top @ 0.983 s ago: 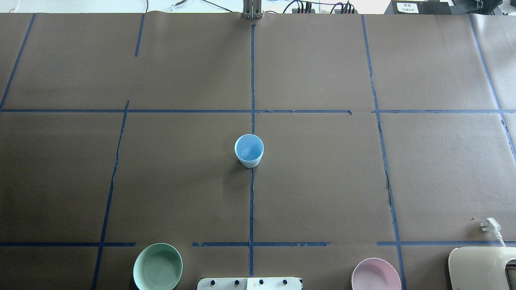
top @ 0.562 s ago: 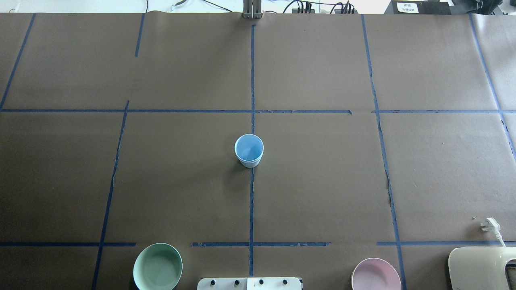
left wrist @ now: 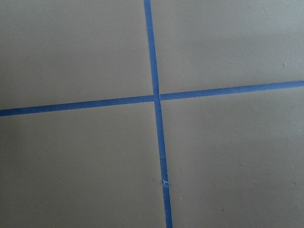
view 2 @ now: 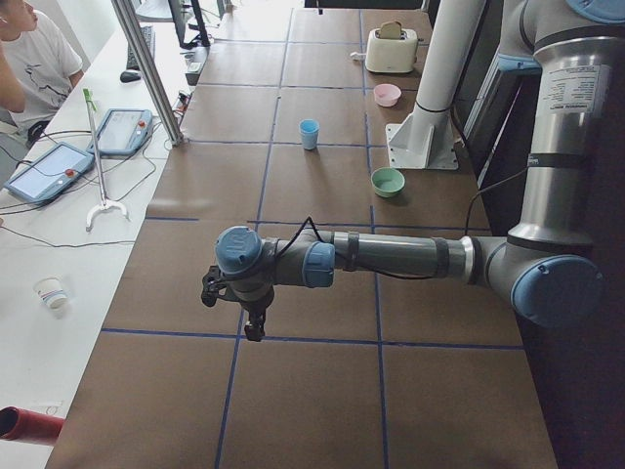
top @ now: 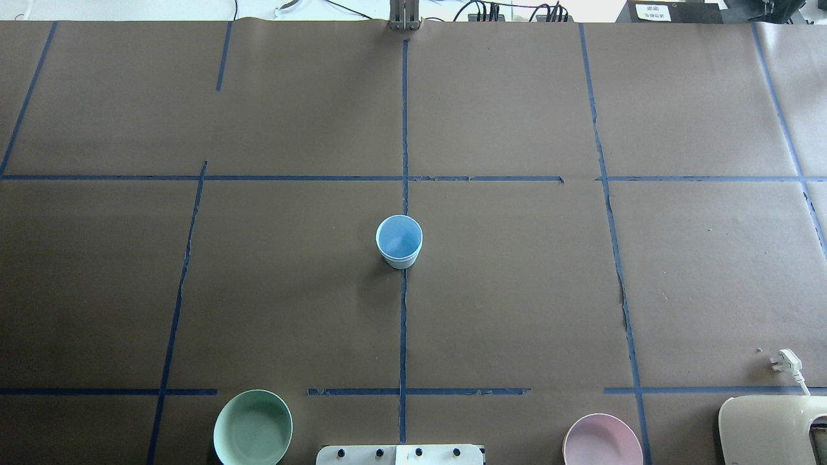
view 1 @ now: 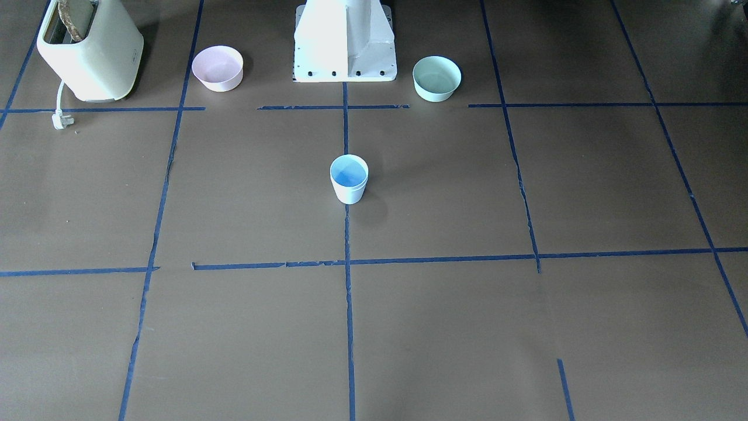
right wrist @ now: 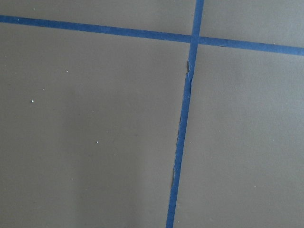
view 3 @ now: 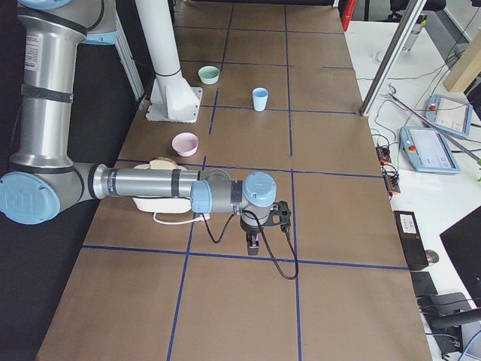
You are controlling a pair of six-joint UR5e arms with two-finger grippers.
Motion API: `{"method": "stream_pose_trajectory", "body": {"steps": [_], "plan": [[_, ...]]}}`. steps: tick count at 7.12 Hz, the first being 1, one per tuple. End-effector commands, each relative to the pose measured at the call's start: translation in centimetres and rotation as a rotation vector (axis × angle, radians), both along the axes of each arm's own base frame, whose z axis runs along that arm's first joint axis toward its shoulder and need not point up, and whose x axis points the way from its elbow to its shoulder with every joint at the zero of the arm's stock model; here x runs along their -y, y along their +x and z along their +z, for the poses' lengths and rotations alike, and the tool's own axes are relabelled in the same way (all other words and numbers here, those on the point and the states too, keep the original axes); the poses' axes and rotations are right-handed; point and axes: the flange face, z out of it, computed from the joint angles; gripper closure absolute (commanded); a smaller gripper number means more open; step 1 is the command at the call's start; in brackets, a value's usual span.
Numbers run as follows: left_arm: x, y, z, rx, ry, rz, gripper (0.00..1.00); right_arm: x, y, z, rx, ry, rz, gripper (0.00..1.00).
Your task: Stack blue cups with both arms
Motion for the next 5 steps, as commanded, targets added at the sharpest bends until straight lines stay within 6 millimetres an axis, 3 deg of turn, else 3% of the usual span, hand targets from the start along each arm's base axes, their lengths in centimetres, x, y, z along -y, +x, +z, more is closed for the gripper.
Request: {"method": "stream_pose_trajectory", "body": {"steps": [1,2,5], "plan": [[0.1,0.0,-0.5,0.007,-0.001,-0.009,0.00,0.6,0.2,-0.7,0.010,0.008,0.007,0.01],[0.2,0.0,-0.7,0.007,0.004,-0.007,0.00,0.5,1.4,-0.6,0.011,0.005,0.030,0.01],[1.3,-0.1,-2.3,0.010,-0.045,0.000,0.00,0.4,2.0,-0.4,0.009,0.006,0.041,0.01]]}}
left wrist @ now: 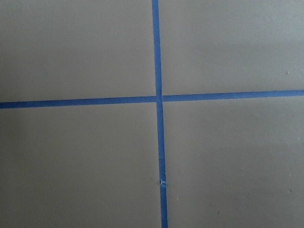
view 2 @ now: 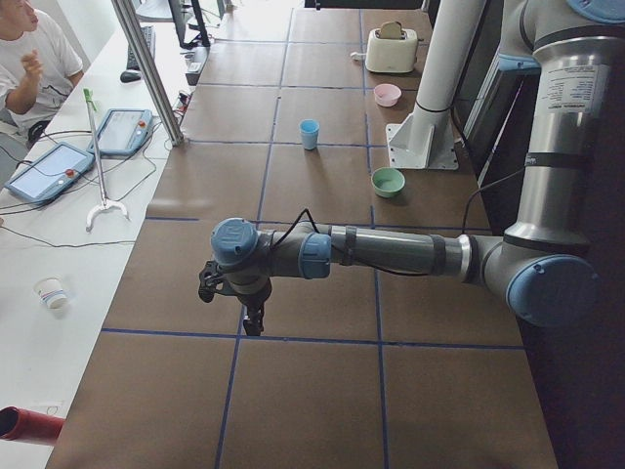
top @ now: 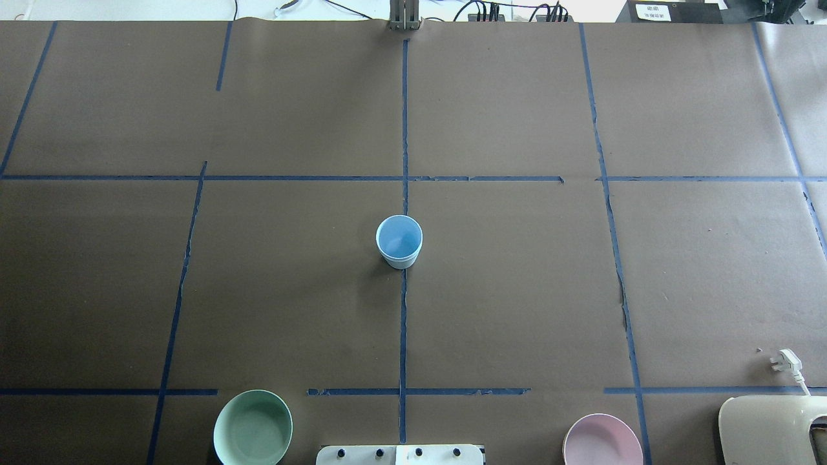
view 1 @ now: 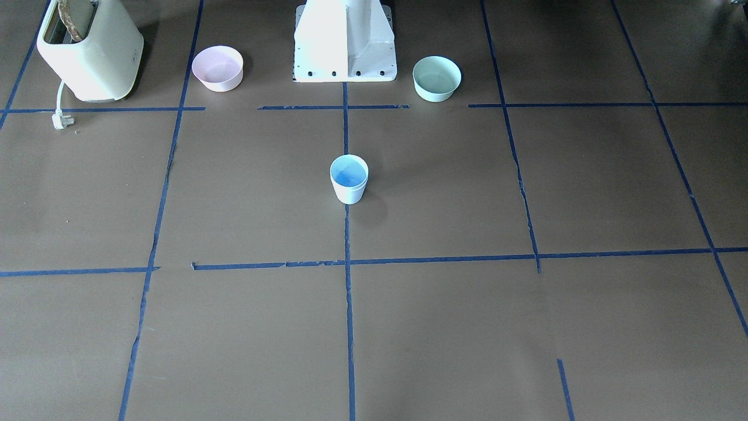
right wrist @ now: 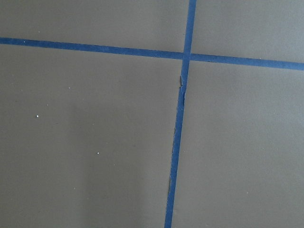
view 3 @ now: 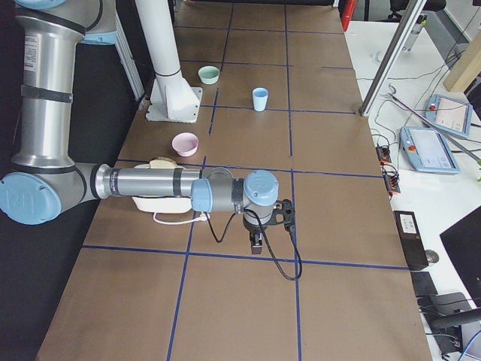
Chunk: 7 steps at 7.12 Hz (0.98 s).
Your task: Stack blue cups with both arms
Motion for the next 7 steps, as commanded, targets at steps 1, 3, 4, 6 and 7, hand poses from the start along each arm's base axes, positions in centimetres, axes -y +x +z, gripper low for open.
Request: {"method": "stream_pose_trajectory", "body": {"steps": [1,3,4,6,7], "plan": [[0.2,-0.2,-0.1,0.002,-0.017,0.002,0.00,0.0,0.2,0.2,-0.009,0.004,0.000,0.01],[0.0,-1.5,0.5,0.080,0.023,0.030,0.00,0.2,0.3,-0.1,-0.027,0.017,0.002,0.01],[-0.3,-1.6,0.8,0.082,0.019,0.030,0.00,0.6,0.4,-0.3,-0.041,0.024,0.002,0.01],[-1.1,-1.6,1.0,0.070,0.014,0.028,0.00,0.9,0.4,-0.5,-0.040,0.026,0.001,0.01],[-1.9,-1.5,1.0,0.073,0.015,0.028,0.00,1.0,0.3,-0.7,-0.038,0.027,0.001,0.01]]}}
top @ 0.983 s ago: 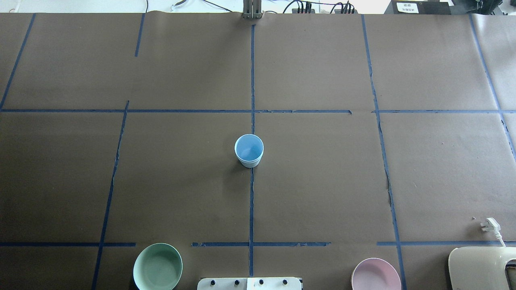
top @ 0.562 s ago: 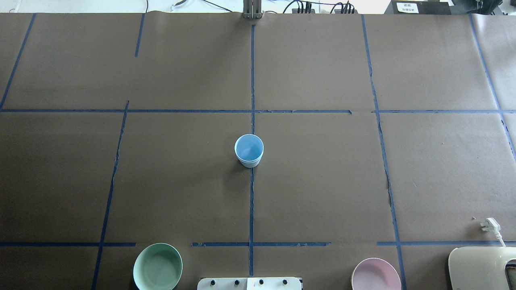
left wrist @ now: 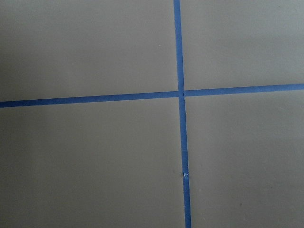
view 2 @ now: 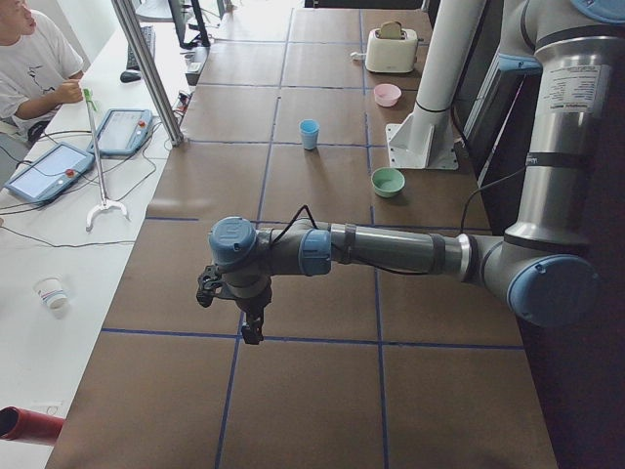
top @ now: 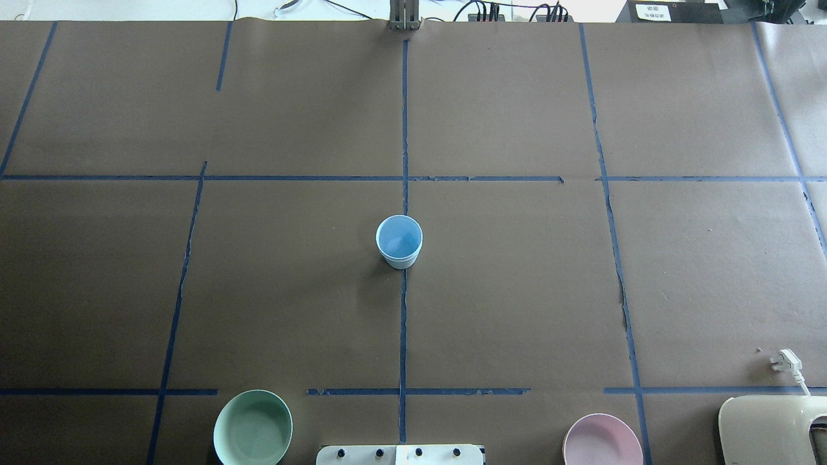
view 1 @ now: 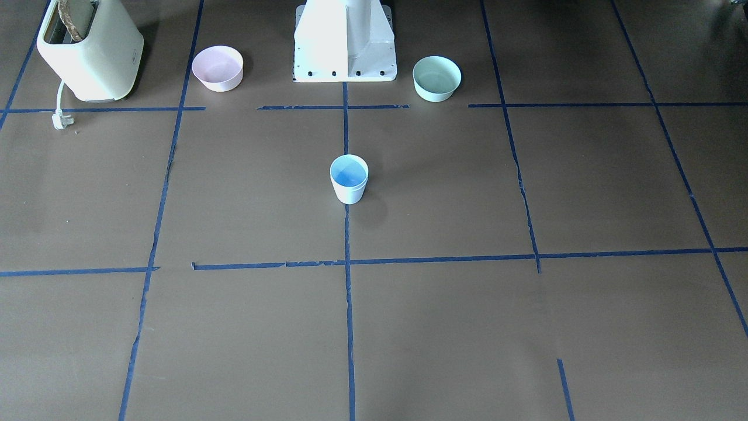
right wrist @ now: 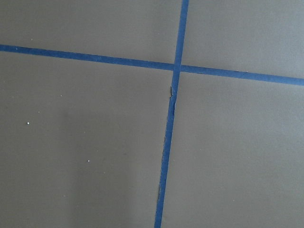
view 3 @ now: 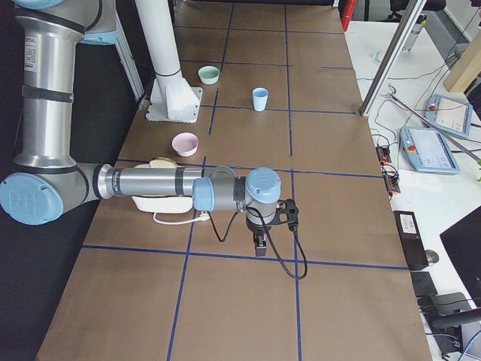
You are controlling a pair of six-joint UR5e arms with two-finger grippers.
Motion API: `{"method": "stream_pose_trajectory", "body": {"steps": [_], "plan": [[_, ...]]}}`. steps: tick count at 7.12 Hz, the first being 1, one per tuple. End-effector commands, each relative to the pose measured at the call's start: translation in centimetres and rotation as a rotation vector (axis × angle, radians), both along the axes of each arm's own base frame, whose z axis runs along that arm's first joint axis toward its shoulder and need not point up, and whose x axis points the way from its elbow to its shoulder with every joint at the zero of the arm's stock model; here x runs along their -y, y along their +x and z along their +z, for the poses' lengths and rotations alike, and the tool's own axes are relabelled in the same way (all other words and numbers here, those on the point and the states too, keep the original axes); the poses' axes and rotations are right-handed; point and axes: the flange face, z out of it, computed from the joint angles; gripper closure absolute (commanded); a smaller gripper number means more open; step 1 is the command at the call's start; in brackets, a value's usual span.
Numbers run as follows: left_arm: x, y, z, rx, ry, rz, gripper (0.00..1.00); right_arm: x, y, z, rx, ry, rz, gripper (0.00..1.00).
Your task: Stack blue cups with both arms
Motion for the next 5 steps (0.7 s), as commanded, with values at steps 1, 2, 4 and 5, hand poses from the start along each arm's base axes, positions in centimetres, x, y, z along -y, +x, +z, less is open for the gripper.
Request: {"method": "stream_pose_trajectory", "body": {"steps": [1,2,4,5], "plan": [[-1.7,0.2,0.9,-0.008,-0.004,-0.001,0.00,0.1,-0.2,-0.2,0.005,0.001,-0.003,0.01],[-1.6,0.3,1.5,-0.002,-0.012,0.000,0.00,0.0,-0.2,-0.1,0.010,-0.001,-0.004,0.01],[-1.8,0.1,-0.3,-0.006,0.013,-0.001,0.00,-0.3,-0.2,0.2,0.009,-0.012,-0.004,0.01],[-1.6,0.5,-1.0,-0.002,0.022,0.010,0.00,-0.3,-0.2,0.2,0.008,-0.015,-0.004,0.01]]}}
